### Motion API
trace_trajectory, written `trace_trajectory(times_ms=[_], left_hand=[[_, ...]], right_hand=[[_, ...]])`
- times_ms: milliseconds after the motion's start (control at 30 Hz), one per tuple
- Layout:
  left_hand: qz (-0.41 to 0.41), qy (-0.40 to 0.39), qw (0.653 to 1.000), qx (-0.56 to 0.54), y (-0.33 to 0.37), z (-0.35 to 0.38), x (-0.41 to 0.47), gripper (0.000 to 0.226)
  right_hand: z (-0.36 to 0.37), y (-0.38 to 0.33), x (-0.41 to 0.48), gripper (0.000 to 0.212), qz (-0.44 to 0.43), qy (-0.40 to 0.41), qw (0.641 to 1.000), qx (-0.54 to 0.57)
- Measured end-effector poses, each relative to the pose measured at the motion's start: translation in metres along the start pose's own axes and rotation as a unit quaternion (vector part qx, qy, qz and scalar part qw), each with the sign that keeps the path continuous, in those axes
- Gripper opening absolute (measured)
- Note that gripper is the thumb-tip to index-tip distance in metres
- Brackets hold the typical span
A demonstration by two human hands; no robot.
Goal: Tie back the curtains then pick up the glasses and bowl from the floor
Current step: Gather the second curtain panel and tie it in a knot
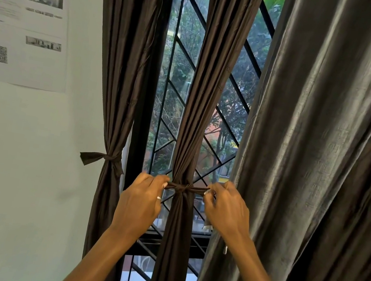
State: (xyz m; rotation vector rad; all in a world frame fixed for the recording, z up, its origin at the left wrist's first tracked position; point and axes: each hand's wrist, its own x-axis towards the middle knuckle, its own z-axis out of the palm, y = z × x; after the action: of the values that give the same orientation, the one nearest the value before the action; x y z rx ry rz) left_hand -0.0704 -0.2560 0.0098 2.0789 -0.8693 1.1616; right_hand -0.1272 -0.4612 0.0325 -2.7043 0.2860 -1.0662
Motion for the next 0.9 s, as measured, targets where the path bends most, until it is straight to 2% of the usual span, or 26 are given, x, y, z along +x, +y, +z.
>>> trace_trajectory(times_ms=[133,267,400,633,900], left_hand=[[-0.017,-0.006,1.0,-0.007,0.004,0.0,0.002,0.038],[-0.044,-0.006,0.999,-0.008,0.016,-0.001,0.005,0.018],[-0.079,-0.074,0.993,-0.039,0.026,0.005,0.008,0.025],[-0.08,-0.162,0.981,-0.067,0.042,0.013,0.008,0.035],[-0.096,-0.175,0.977,-0.071,0.06,0.021,-0.005,0.028]], right_hand=[[0.003,0.001,-0.003,0.02,0.009,-0.039,0.998,0.037],[0.01,0.006,-0.004,0.019,0.015,-0.091,0.991,0.102],[0.015,0.007,-0.009,0.018,0.006,-0.112,0.983,0.143],[0.014,0.014,-0.014,0.021,0.02,-0.144,0.967,0.207],[0.01,0.043,-0.023,0.036,0.048,-0.134,0.969,0.201]])
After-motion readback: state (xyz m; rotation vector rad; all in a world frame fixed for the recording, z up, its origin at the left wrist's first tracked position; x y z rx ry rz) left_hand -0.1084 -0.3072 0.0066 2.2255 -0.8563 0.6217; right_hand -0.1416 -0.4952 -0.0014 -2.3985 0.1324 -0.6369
